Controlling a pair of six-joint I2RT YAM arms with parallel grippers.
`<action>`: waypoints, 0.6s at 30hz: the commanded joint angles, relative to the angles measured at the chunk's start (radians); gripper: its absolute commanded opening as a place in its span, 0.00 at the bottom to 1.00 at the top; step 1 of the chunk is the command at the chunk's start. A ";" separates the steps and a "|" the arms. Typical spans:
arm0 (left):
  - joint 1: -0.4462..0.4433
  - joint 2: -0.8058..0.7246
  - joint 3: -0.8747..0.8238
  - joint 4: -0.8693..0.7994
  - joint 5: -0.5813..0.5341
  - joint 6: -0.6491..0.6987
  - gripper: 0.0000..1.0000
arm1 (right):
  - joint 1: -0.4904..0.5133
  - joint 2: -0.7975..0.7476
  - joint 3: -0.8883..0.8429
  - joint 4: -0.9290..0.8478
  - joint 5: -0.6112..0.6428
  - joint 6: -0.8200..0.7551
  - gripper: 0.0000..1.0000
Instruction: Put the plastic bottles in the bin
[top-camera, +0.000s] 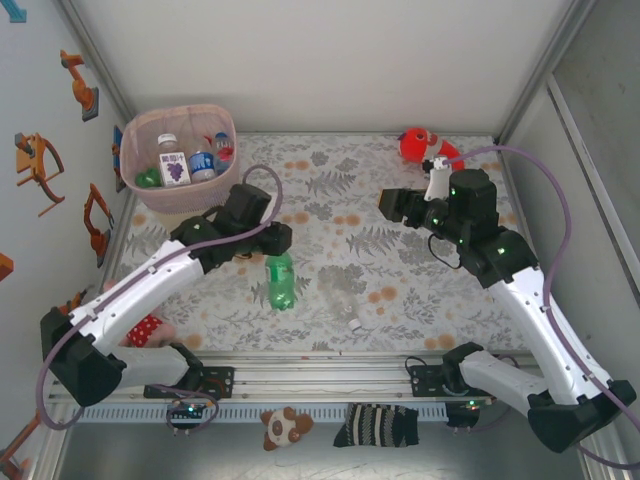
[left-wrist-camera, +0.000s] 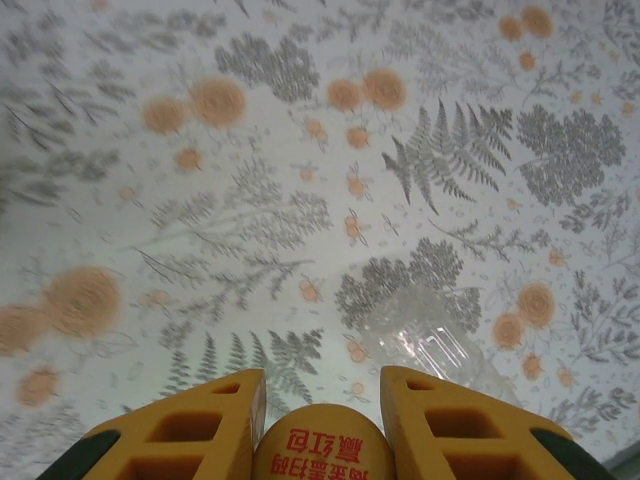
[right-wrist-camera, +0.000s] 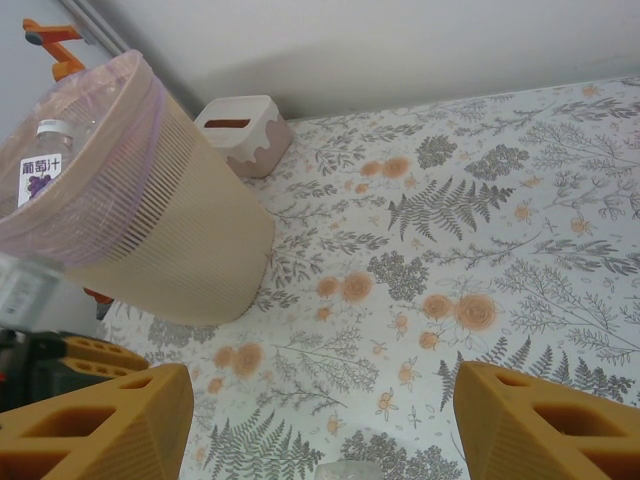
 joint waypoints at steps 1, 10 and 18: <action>0.050 -0.020 0.086 -0.126 -0.071 0.156 0.18 | 0.000 0.004 0.024 -0.002 0.007 -0.010 0.68; 0.187 -0.076 0.277 -0.159 -0.136 0.368 0.12 | 0.001 0.011 0.045 -0.012 0.009 -0.015 0.68; 0.342 -0.087 0.441 -0.132 -0.106 0.481 0.00 | 0.000 0.017 0.049 -0.008 0.006 -0.016 0.68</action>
